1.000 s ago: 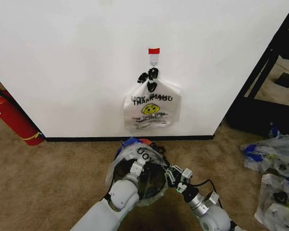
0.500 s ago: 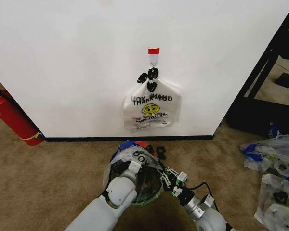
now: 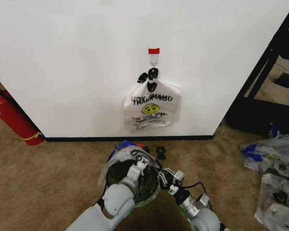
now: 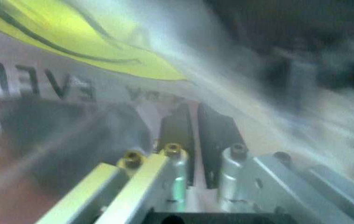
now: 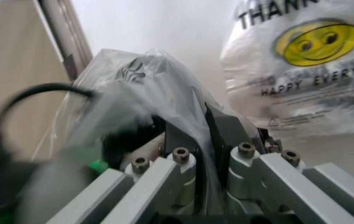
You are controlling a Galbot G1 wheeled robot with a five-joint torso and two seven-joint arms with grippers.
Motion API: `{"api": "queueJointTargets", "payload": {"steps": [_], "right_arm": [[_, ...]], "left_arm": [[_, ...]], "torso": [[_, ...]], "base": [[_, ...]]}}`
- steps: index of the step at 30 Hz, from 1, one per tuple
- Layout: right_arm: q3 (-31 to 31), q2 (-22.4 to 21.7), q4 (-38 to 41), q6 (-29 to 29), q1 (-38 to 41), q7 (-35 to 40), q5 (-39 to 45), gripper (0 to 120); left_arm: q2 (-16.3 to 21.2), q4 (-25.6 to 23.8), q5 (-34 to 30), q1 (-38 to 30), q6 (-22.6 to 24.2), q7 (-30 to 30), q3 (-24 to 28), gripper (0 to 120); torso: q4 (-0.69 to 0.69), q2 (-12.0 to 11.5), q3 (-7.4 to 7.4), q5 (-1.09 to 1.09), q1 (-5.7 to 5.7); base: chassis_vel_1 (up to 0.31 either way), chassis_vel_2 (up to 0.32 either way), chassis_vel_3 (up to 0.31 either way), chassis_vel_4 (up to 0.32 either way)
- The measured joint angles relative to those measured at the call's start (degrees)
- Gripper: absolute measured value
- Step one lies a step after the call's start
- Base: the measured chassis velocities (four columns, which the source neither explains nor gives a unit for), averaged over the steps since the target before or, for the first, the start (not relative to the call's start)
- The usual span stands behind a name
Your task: Pick up the garbage bag from the wall and place it over the trash bin.
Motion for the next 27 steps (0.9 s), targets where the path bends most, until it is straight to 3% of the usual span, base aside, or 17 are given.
{"api": "queueJointTargets", "payload": {"steps": [7,12,19,21,27], "right_arm": [[0.79,1.00,-1.08,-1.48,1.73,2.15,3.89,1],[1.97,0.46,-1.75,-4.40,2.68,2.38,10.66,1],[5.30,-1.92,-1.93,-10.99,3.75,-2.36,26.04,1],[5.67,-1.93,-2.00,-11.08,3.92,-2.56,26.85,1],[5.55,-0.69,-0.24,-9.94,4.00,1.28,27.39,1]], "left_arm": [[1.48,-2.41,1.53,1.93,-1.66,0.77,-0.06,28],[5.02,-6.52,2.93,5.01,-3.37,1.55,-4.28,48],[11.77,-19.73,2.87,15.07,-3.55,-1.46,-15.91,75],[12.26,-23.13,2.84,18.07,-4.04,-3.20,-17.66,83],[11.91,-26.82,2.55,24.42,-4.75,-6.94,-19.07,99]], "torso": [[0.00,0.00,0.00,-0.01,0.00],[0.00,0.00,0.00,-0.01,0.00],[0.01,0.00,0.00,0.00,0.00],[0.01,0.00,0.00,0.00,0.00],[0.03,0.00,-0.01,0.00,0.00]], "base": [[0.000,0.000,0.000,0.000],[0.000,0.000,0.000,0.000],[0.000,0.000,0.000,0.000],[0.000,0.000,0.000,0.000],[0.000,0.000,0.000,0.000]]}}
